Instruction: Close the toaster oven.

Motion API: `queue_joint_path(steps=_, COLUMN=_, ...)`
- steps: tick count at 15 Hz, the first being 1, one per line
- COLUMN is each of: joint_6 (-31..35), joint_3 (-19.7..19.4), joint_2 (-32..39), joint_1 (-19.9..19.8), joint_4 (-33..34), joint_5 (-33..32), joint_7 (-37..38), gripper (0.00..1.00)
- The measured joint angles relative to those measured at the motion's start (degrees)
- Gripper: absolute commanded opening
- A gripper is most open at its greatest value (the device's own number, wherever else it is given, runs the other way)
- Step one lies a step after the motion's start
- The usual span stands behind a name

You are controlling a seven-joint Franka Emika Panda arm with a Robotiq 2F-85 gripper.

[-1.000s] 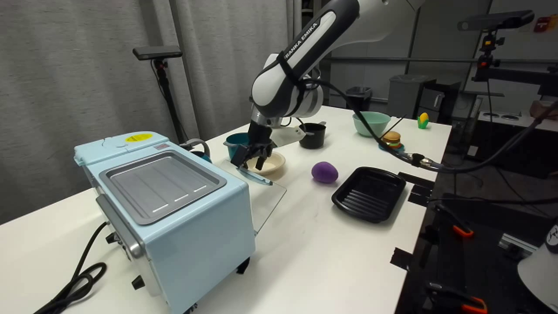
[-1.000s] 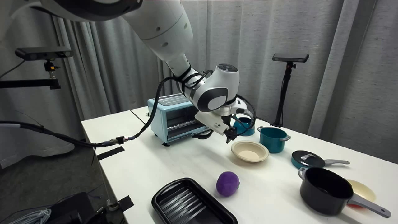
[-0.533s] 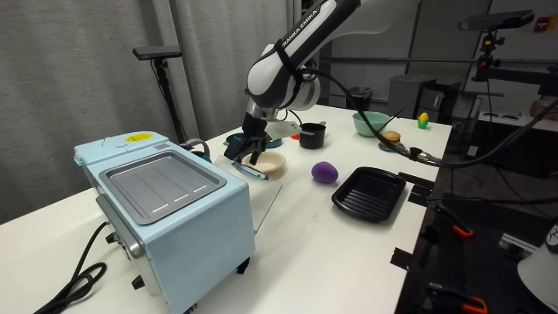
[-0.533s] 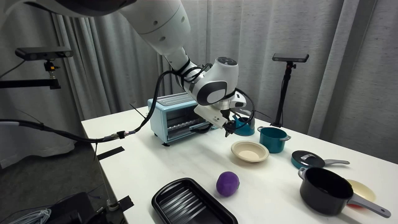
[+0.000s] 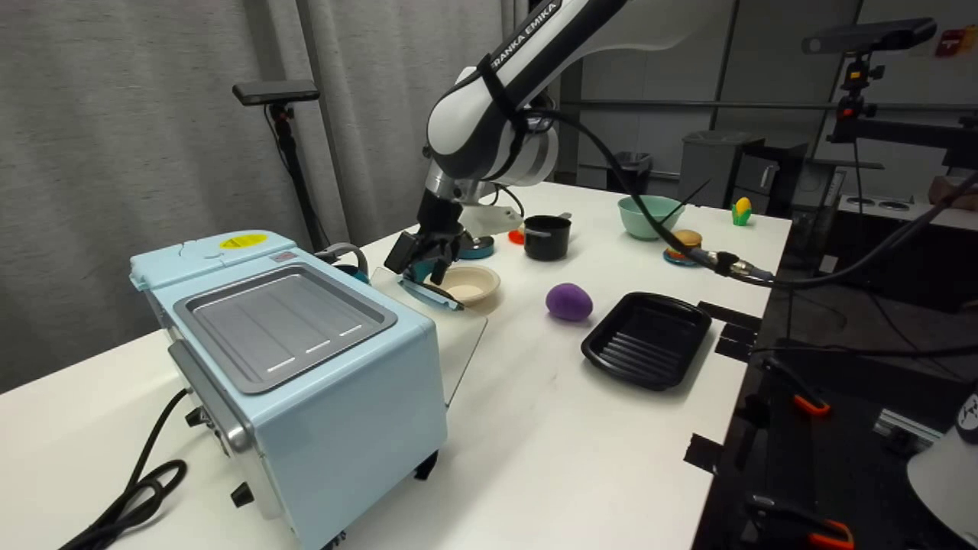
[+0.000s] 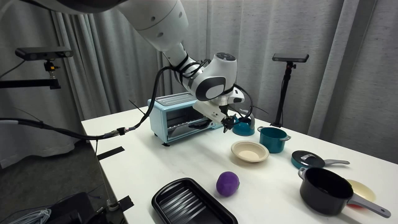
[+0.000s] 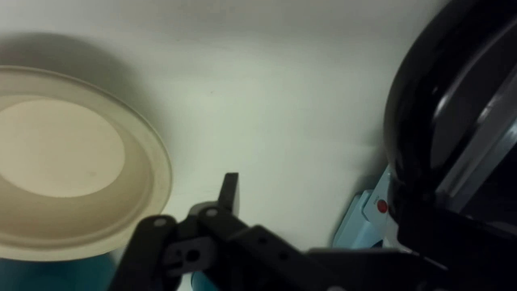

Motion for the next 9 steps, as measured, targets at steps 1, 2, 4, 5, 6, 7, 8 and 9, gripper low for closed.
queue_joint_path(steps=1, joint_6=-0.32, joint_3=0.19, joint_2=-0.14, joint_1=0.00, joint_4=0.18, joint_5=0.14, joint_7=0.00, gripper=1.00)
queue_joint_path(steps=2, joint_6=-0.64, joint_3=0.38, joint_2=-0.23, joint_1=0.01, joint_4=0.40, joint_5=0.29, joint_7=0.00, gripper=1.00)
queue_joint_path(steps=4, joint_6=-1.16, joint_3=0.87, joint_2=-0.42, joint_1=0.03, joint_4=0.87, joint_5=0.85, joint_7=0.00, gripper=1.00)
queue_joint_path(steps=5, joint_6=-1.21, joint_3=1.16, joint_2=-0.54, joint_1=0.07, joint_4=1.00, joint_5=1.26, joint_7=0.00, gripper=1.00)
queue_joint_path(steps=6, joint_6=-1.21, joint_3=1.46, joint_2=-0.68, joint_1=0.11, joint_4=1.09, joint_5=1.63, joint_7=0.00, gripper=1.00)
queue_joint_path(steps=7, joint_6=-1.21, joint_3=1.71, joint_2=-0.80, joint_1=0.21, joint_4=1.21, joint_5=2.07, joint_7=0.00, gripper=1.00)
queue_joint_path(steps=8, joint_6=-1.21, joint_3=1.91, joint_2=-0.90, joint_1=0.35, joint_4=1.33, joint_5=2.53, joint_7=0.00, gripper=1.00)
queue_joint_path(steps=9, joint_6=-1.21, joint_3=2.15, joint_2=-0.96, joint_1=0.48, joint_4=1.48, joint_5=2.97, joint_7=0.00, gripper=1.00)
